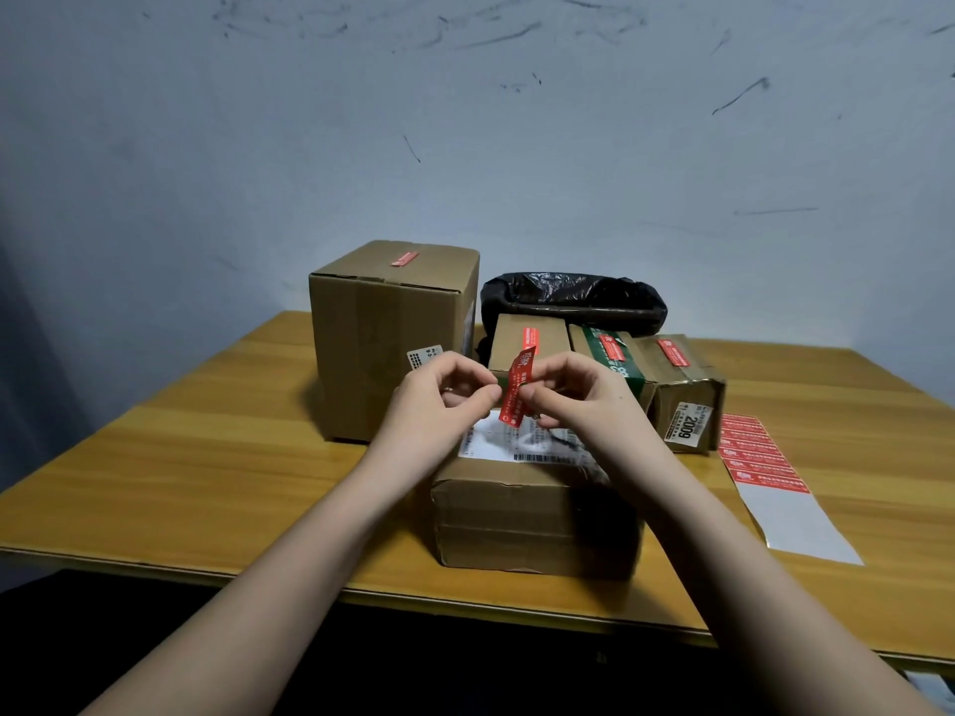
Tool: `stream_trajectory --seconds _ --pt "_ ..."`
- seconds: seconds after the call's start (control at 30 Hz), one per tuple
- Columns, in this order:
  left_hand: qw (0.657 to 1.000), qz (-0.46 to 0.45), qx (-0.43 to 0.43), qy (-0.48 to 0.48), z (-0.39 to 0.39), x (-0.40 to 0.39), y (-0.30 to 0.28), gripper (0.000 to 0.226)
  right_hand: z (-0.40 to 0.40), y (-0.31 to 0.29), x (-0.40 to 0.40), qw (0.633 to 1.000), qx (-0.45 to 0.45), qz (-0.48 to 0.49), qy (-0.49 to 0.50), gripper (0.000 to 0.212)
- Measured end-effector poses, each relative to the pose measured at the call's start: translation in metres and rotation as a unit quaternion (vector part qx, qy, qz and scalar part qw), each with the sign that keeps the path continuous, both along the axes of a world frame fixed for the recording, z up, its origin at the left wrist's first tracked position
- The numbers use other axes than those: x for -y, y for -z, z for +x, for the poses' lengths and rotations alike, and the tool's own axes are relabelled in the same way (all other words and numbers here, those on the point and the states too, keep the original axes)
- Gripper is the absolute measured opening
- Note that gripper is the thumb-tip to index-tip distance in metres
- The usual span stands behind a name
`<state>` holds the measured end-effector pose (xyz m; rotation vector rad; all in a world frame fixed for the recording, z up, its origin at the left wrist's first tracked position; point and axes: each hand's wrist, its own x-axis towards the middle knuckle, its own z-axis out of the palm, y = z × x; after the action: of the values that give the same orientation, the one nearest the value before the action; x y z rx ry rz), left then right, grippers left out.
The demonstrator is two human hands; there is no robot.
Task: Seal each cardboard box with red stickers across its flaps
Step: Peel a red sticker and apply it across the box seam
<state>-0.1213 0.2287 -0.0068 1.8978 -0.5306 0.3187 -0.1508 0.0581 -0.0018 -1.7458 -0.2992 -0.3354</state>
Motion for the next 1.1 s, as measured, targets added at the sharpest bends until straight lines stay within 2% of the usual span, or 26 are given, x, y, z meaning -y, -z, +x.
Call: stream_trajectory --seconds 0.1,0.2,0.3,0.4,0.53,0.67,0.9,1.1 --pt "0.997 0.042 0.050 0.029 -0.004 -0.014 0.011 0.012 -0.001 0.002 0.002 1.000 -0.013 0.011 0.003 0.013" --pt "0.980 0.146 0.115 0.067 -0.004 -0.038 0.032 0.052 -0.003 0.003 0.005 1.000 -0.021 0.021 0.005 0.012" --pt "0.980 0.176 0.021 0.094 0.000 -0.053 0.048 0.098 -0.002 0.002 0.007 0.999 -0.027 0.025 0.009 0.011" --pt "0.976 0.163 -0.071 0.122 0.007 -0.054 0.054 0.113 -0.001 0.002 0.007 0.999 -0.030 0.033 0.011 0.011" --pt "0.963 0.124 -0.150 0.185 0.017 -0.048 0.055 0.114 0.000 0.002 0.008 0.999 -0.035 0.028 0.009 0.010" --pt "0.957 0.064 -0.182 0.218 0.023 -0.047 0.063 0.110 -0.002 0.002 0.009 0.999 -0.038 0.022 0.004 0.009" --pt "0.962 0.020 -0.206 0.178 0.019 -0.042 0.060 0.109 -0.007 -0.007 0.008 0.999 0.003 0.037 0.017 0.015" --pt "0.941 0.049 -0.297 0.157 0.016 -0.041 0.041 0.086 -0.017 -0.030 0.005 0.994 0.093 0.039 0.037 0.017"
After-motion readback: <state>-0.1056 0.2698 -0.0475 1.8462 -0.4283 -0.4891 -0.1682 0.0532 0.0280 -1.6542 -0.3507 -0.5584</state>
